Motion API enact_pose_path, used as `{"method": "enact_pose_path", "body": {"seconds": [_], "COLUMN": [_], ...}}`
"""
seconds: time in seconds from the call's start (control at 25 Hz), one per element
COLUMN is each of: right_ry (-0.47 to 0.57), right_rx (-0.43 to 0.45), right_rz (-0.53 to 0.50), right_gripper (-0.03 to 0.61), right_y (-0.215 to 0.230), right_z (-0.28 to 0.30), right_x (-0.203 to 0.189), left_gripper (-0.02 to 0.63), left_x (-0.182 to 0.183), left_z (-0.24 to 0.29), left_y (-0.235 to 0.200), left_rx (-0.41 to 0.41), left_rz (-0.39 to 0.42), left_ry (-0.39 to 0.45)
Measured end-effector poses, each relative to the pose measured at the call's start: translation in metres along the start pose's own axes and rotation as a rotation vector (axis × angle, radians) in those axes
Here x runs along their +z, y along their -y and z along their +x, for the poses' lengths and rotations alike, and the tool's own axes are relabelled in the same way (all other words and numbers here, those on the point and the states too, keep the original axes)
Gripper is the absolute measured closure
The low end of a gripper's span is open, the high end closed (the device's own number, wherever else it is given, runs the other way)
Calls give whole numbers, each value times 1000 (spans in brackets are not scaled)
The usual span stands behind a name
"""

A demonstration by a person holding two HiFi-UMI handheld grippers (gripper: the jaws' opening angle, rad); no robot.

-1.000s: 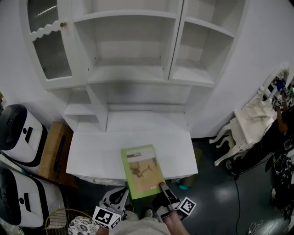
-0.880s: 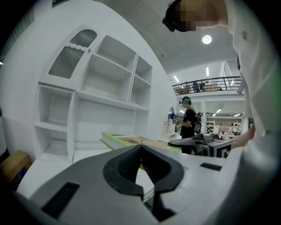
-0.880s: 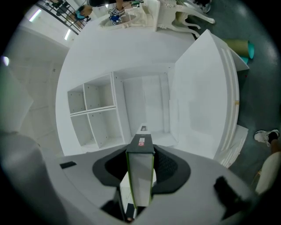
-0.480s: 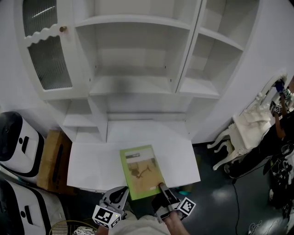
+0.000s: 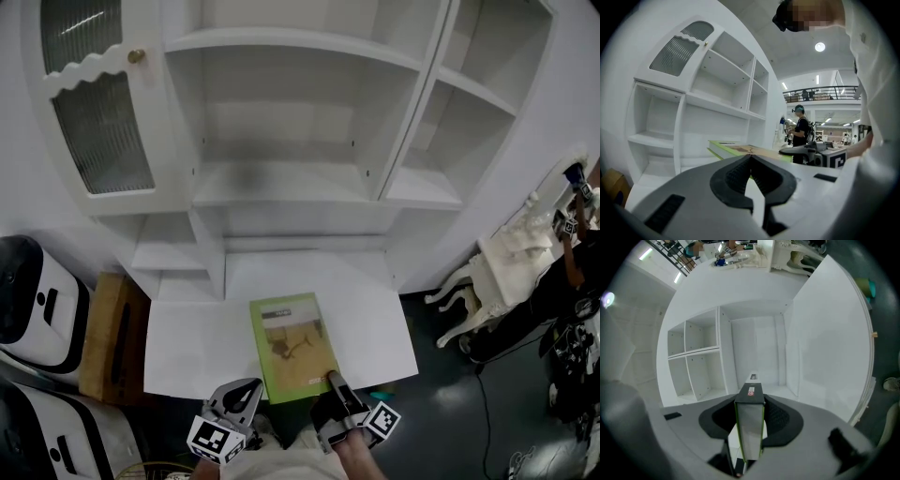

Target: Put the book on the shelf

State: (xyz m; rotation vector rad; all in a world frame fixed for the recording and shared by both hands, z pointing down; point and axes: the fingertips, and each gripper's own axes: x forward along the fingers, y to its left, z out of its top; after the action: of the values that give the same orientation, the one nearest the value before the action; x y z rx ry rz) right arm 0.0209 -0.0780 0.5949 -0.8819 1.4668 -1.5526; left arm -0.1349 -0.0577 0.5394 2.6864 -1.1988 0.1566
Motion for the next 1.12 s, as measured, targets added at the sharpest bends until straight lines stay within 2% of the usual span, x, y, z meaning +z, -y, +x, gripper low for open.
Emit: {"method": "enact_pose_path", "body": {"seconds": [0.16, 0.48, 0.76, 1.12], "right_ry": [-11, -41, -38, -53], "right_rx": [-10, -20, -15, -17], "right_rz": [3, -8, -9, -9], "right_gripper": [434, 434, 434, 434], "right_y": [-2, -16, -39, -79], "right_z": [13, 25, 28, 41], "right_x": [4, 37, 58, 64], "left_gripper": [604, 604, 604, 604], "left_x": [2, 12, 18, 19], "left_z": [8, 37, 51, 62], "left_y": [-7, -3, 4, 3], "left_rx": [9, 50, 67, 74], "left_rz": [-9, -12, 1, 5], "left_ry": [-2, 5, 13, 4]}}
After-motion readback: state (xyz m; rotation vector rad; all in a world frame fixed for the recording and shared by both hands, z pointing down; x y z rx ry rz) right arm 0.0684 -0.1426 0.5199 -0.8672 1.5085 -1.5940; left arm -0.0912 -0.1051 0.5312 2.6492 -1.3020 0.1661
